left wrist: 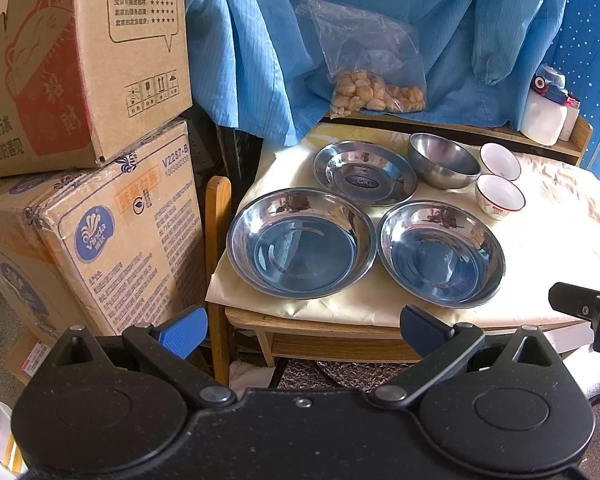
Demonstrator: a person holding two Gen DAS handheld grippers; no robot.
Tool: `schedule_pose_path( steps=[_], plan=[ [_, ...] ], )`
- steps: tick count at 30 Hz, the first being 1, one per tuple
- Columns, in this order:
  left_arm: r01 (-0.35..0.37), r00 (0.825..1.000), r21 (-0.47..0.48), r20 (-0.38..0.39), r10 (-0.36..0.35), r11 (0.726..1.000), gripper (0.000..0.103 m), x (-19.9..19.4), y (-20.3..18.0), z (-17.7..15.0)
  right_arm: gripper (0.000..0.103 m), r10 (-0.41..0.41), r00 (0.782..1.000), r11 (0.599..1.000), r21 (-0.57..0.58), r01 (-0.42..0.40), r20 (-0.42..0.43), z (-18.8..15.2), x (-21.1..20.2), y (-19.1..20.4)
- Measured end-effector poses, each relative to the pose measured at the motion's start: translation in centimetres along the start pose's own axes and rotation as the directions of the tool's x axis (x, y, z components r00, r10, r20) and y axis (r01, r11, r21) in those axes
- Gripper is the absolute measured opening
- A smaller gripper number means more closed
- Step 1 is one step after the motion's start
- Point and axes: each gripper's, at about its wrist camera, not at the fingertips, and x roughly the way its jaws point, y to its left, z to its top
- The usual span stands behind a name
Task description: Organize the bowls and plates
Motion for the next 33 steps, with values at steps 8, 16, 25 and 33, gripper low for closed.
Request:
schedule_pose_path(
  steps=[8,16,25,33],
  plan=[
    [-0.003,1.0,-0.001,0.002,0.003,1.0,0.102,-0.06,-0.03,-0.06,0.103,0.0,1.0,1.0,-0.001,0.0,0.0,-0.06,-0.09,0.02],
    [-0.002,1.0,-0.001,0.002,0.002,1.0,0.102,-0.04,-0.01,-0.04,0.103,0.0,1.0,1.0,0.0,0.0,0.001,-0.13,-0.17,-0.03],
    [-0.002,1.0,-0.002,0.003,0.002,1.0,0.102,-0.06,-0.02,-0.08,0.103,0.0,1.0,1.0,-0.001,0.0,0.001,-0.02,-0.19,-0.13],
    [-0.002,1.0,-0.002,0.002,0.002,1.0,0.102,-0.07,-0.03,-0.09,0.103,0.003,1.0,1.0,-0.006,-0.003,0.001,-0.32,-0.05,0.1]
  ],
)
